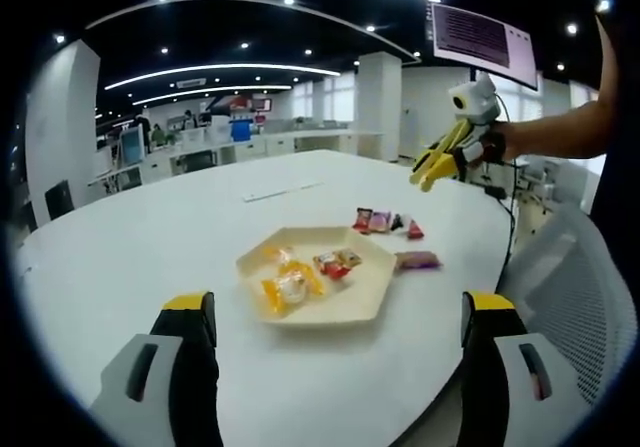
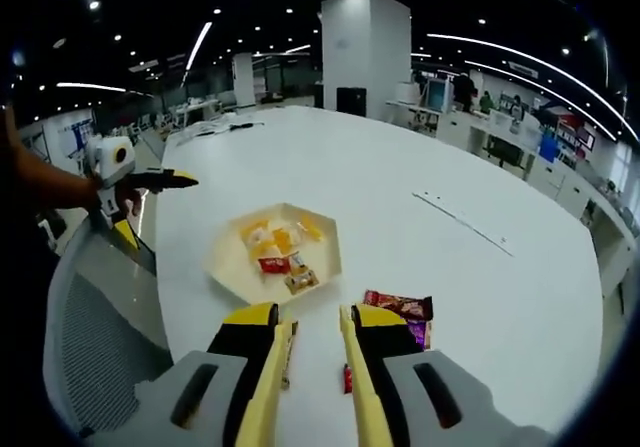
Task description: Place the target food into the container with the food tongs after gripping and lifting it, then release it inside without dropping or visibly crushing the food.
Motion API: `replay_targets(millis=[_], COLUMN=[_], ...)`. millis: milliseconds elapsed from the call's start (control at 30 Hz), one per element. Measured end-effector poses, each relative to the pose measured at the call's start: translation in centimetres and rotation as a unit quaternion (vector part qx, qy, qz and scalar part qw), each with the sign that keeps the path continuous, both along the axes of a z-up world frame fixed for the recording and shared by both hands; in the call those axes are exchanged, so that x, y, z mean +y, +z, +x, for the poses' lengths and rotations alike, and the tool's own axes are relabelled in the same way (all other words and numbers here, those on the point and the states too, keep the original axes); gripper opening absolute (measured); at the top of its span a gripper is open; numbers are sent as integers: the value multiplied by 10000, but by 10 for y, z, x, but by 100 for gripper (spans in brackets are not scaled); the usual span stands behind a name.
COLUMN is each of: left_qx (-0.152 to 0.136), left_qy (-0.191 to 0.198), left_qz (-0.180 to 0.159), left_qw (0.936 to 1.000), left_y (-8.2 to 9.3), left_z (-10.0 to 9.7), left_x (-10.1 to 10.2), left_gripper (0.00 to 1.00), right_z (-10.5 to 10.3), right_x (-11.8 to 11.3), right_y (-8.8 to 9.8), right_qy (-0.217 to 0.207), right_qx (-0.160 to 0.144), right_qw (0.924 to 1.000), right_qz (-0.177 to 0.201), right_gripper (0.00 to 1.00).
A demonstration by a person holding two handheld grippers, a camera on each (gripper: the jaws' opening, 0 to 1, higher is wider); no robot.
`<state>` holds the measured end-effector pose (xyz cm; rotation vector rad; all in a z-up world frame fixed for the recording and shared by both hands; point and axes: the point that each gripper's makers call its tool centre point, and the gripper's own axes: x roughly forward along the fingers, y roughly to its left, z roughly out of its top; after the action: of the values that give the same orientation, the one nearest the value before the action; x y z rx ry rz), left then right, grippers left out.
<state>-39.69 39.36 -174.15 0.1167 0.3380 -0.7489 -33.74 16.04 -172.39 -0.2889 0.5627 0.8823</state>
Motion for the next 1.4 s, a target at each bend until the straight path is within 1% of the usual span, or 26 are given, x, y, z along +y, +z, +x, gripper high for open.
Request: replay_targets(millis=[200,400,500,533,600,767,933,1067,1100,1133,1200,1300,1333,1400], left_qx=[-14,-4,-74,-27,-72,-61,-25,14,11,15,35,24,25,21], left_qy=[4,-31,-14,-8,9,7,-34,-25,-18,-7,-8,-6,-7,-4], left_qz=[-8,0,-12,-28,12,-6,11,-42,-37,-30,-27,-26,-32,-16], left_qw=[10000,10000,10000,10000,10000,10000,10000,10000,10000,10000,10000,10000,10000,10000], left_y=[1,0,2,1,2,2,0,0,1,1,0,0,0,0], left_z=[0,0,1,1,2,2,1,0,1,1,0,1,1,1], left_x=[0,-1,-1,-1,1,0,-1,-1,-1,0,-1,0,0,0], left_gripper=[99,99,100,100,100,100,100,100,100,100,100,100,99,100], right_z=[-3,-9,-12,-12,-15,-18,-21,-26,-28,-30,-30,-30,-30,-29], right_x=[6,16,21,22,25,28,28,28,29,29,28,31,31,30], right_y=[-14,-31,-40,-45,-51,-68,-78,-85,-89,-91,-95,-97,-99,-102], right_qy=[28,175,241,246,270,290,226,238,252,254,260,189,181,177], right_qx=[43,116,160,190,249,392,525,631,723,744,681,735,778,738], right_qw=[10000,9998,9996,9995,9993,9986,9981,9973,9966,9962,9959,9958,9953,9949], right_qz=[-21,-11,-58,-92,-95,-188,-232,-294,-316,-369,-527,-511,-541,-661], right_gripper=[29,29,29,29,29,29,29,29,29,29,29,29,29,28])
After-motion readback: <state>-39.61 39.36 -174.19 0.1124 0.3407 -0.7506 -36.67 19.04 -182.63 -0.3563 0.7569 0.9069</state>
